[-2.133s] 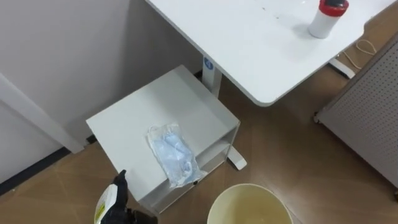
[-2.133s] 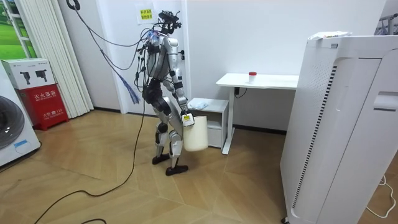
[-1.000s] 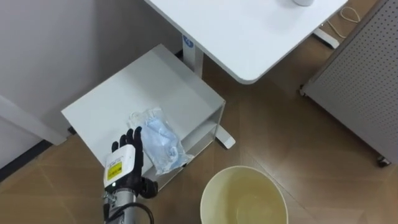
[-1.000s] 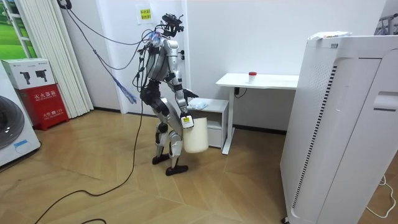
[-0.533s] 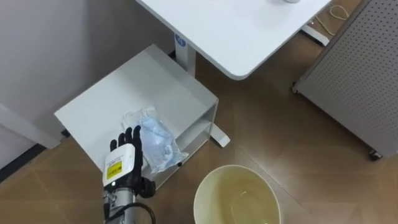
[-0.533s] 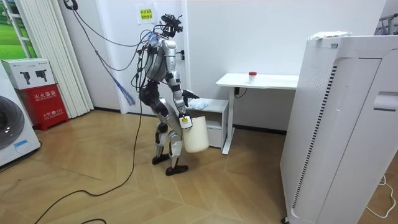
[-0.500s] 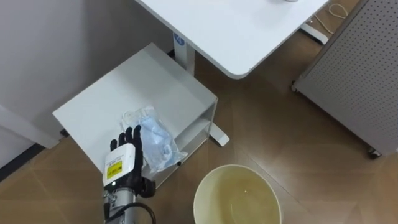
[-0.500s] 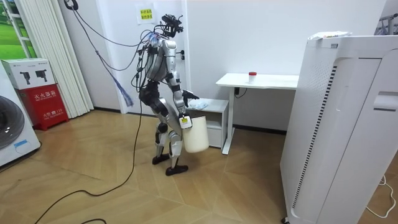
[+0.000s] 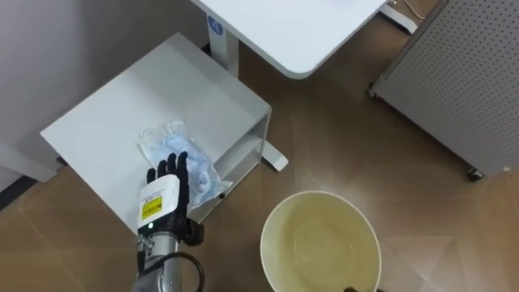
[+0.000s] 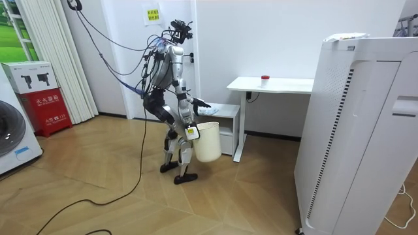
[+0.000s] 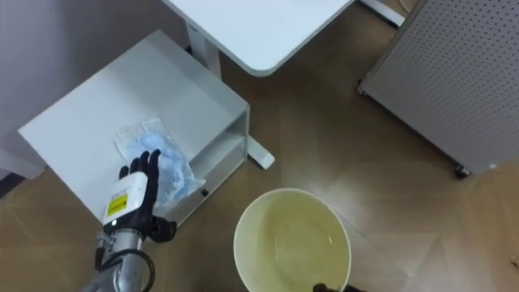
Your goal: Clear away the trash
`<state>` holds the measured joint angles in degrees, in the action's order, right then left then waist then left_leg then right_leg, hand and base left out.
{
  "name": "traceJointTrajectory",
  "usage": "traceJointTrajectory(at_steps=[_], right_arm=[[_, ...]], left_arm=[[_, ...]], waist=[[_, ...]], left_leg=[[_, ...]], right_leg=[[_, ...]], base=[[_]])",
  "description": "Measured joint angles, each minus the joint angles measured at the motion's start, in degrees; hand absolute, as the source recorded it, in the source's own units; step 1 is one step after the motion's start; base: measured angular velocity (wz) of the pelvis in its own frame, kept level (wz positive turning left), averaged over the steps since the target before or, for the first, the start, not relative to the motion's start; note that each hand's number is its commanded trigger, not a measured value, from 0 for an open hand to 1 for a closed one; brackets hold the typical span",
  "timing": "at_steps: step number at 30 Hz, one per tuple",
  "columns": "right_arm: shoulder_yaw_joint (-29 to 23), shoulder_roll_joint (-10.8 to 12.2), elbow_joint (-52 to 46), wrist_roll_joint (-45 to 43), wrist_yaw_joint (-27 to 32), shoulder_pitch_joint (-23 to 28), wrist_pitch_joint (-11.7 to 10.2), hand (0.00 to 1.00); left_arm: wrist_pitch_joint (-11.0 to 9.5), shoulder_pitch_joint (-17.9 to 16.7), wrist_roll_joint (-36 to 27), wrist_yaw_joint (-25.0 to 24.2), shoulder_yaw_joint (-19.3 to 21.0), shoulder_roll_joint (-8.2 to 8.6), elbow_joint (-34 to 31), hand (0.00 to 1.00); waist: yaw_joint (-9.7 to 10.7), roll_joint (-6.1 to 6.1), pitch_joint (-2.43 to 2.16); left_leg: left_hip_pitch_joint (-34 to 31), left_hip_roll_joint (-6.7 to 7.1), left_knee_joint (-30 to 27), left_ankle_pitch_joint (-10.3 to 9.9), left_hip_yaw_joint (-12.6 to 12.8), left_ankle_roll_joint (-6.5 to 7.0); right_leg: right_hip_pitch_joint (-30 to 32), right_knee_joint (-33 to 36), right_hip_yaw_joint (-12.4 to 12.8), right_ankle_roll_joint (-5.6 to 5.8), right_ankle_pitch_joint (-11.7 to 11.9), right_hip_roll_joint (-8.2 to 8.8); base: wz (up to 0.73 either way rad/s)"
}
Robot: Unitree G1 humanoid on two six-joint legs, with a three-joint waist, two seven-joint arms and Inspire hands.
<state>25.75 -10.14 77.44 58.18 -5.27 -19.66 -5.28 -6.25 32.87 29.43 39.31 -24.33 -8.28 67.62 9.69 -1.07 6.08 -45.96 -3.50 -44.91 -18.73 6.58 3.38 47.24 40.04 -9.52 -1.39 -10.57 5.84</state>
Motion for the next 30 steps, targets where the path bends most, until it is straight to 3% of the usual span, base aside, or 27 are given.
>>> traceJointTrajectory(at_steps=[6, 8, 9, 10, 12, 14, 22, 30], right_arm=[[0.01, -1.31, -2.01, 1.89, -1.20, 0.21, 0.00, 1.00], [0.02, -1.40, -2.09, 3.39, -1.35, 0.21, -0.27, 1.00], [0.02, -1.38, -2.09, 3.71, -1.40, 0.21, -0.27, 1.00], [0.02, -1.37, -2.09, 4.58, -1.72, 0.21, -0.27, 1.00], [0.01, -1.38, -2.09, 5.24, -1.99, 0.18, -0.34, 1.00], [-0.01, -1.42, -2.37, 5.51, -2.57, 0.11, -0.35, 1.00], [0.00, -1.36, -3.16, 8.00, -3.59, 0.10, -0.13, 1.00], [-0.01, -1.35, -4.17, 10.08, -3.72, -0.19, 1.11, 1.00]], left_arm=[[1.53, 0.25, 0.26, 0.00, -0.17, -0.10, 0.16, 0.00], [2.12, 1.15, 0.69, -0.01, -0.17, 0.12, 0.86, 0.00], [2.15, 1.57, 0.88, -0.03, -0.18, 0.10, 1.22, 0.52], [2.19, 2.63, 1.24, -0.11, -0.26, 0.09, 1.84, 0.65], [2.21, 4.03, 1.51, -0.30, -0.34, 0.08, 2.54, 0.71], [2.45, 5.08, 1.89, -1.29, -0.73, 0.08, 3.54, 1.00], [2.70, 7.40, 3.96, 0.56, -0.82, -1.27, 3.37, 1.00], [4.56, 6.06, 4.02, -2.13, -4.24, -1.56, 5.59, 1.00]], waist=[[-0.03, -0.24, 0.08], [0.68, -0.24, 0.08], [0.95, -0.25, 0.08], [1.08, -0.26, 0.08], [1.15, -0.28, 0.09], [1.56, -0.27, 0.09], [1.83, -0.23, 0.06], [2.80, -0.14, 0.00]], left_leg=[[-4.84, -1.74, -5.98, -1.94, 0.44, 0.23], [-6.09, -1.69, -7.63, -2.36, 0.93, 0.39], [-6.38, -1.70, -7.96, -2.42, 1.10, 0.45], [-7.02, -1.74, -8.73, -2.55, 1.15, 0.43], [-7.91, -1.83, -9.65, -2.74, 1.09, 0.29], [-8.49, -1.85, -10.33, -2.95, 1.14, 0.03], [-8.72, -1.85, -10.95, -3.22, 1.20, -0.59], [-11.25, -2.87, -14.38, -4.63, 1.24, -0.37]], right_leg=[[4.57, 4.45, 0.32, -0.48, -0.70, -0.67], [6.26, 6.94, 0.53, -0.55, -1.63, 0.01], [6.63, 7.56, 0.57, -0.57, -1.84, 0.16], [7.37, 8.48, 0.78, -0.57, -2.15, 0.18], [8.35, 9.48, 0.85, -0.78, -2.37, 0.18], [9.13, 10.49, 1.21, -0.95, -2.65, 0.15], [9.87, 11.86, 1.59, -1.32, -3.19, 0.10], [12.29, 14.38, 1.46, -1.68, -3.91, -0.01]], base=[[-0.11], [0.04], [0.13], [0.07], [0.00], [0.00], [0.01], [-0.07]])
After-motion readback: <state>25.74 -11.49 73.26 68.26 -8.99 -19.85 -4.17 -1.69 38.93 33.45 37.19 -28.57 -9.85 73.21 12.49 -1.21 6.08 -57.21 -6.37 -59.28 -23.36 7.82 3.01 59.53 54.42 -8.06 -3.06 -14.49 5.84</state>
